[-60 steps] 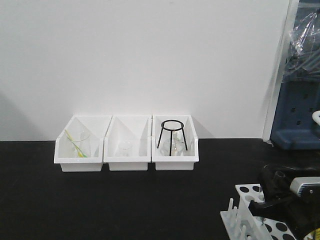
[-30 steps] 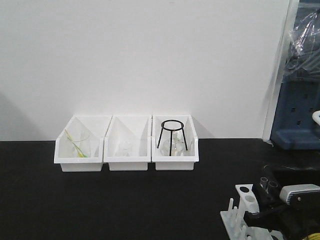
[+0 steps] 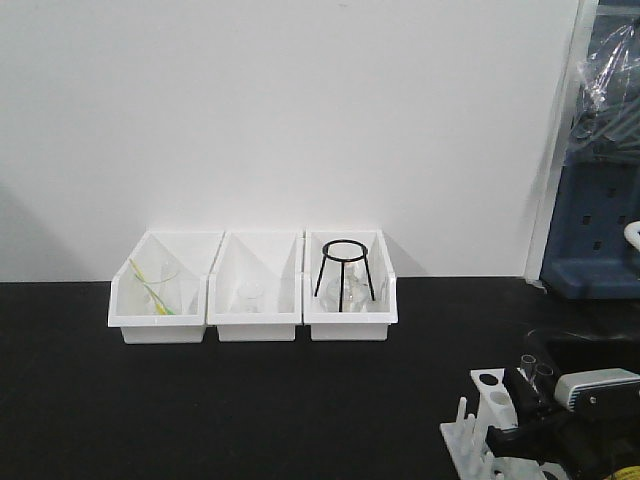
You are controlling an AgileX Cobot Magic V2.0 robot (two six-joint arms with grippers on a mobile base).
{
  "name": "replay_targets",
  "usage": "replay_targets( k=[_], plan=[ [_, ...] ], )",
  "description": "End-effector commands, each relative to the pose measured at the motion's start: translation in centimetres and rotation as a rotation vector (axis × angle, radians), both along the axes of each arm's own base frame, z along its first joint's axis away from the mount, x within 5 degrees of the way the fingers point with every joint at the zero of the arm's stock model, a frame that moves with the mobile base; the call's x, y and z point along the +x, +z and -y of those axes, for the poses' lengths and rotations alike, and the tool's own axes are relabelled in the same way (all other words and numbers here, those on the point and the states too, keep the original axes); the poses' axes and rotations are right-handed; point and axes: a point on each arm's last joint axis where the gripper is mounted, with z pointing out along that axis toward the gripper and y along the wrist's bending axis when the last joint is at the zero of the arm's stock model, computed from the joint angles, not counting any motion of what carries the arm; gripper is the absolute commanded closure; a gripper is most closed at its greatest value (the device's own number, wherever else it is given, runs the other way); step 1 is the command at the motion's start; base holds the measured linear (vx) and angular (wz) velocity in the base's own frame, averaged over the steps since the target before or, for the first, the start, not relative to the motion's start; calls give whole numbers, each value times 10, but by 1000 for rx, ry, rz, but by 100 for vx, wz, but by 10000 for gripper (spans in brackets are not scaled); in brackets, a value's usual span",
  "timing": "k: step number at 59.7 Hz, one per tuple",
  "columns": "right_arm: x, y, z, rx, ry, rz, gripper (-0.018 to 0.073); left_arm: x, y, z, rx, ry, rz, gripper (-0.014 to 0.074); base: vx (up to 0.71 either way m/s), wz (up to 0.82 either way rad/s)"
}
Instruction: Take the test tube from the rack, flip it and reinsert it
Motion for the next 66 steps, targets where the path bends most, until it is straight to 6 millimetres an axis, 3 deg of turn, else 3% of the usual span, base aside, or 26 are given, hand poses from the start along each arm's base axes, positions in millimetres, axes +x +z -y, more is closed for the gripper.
replay_targets(
  k=[1,18,29,36,49,56,66],
  plan=[
    [3,23,0,9,2,141,386,1,7,1,6,-8,88,603,0,0],
    [2,24,0,14,2,148,128,1,7,1,6,-8,88,603,0,0],
    [2,29,0,16,2,171,85,1,7,1,6,-8,88,603,0,0],
    [-4,49,0,15,12,230,85,1,7,1,6,-8,88,603,0,0],
    [-18,117,1,-11,7,266,93,1,7,1,6,-8,88,603,0,0],
    [-34,153,4,-15,-12,163,188,1,7,1,6,-8,88,603,0,0],
    [-76,176,11,-92,-48,8,575,1,7,1,6,-8,88,603,0,0]
  ],
)
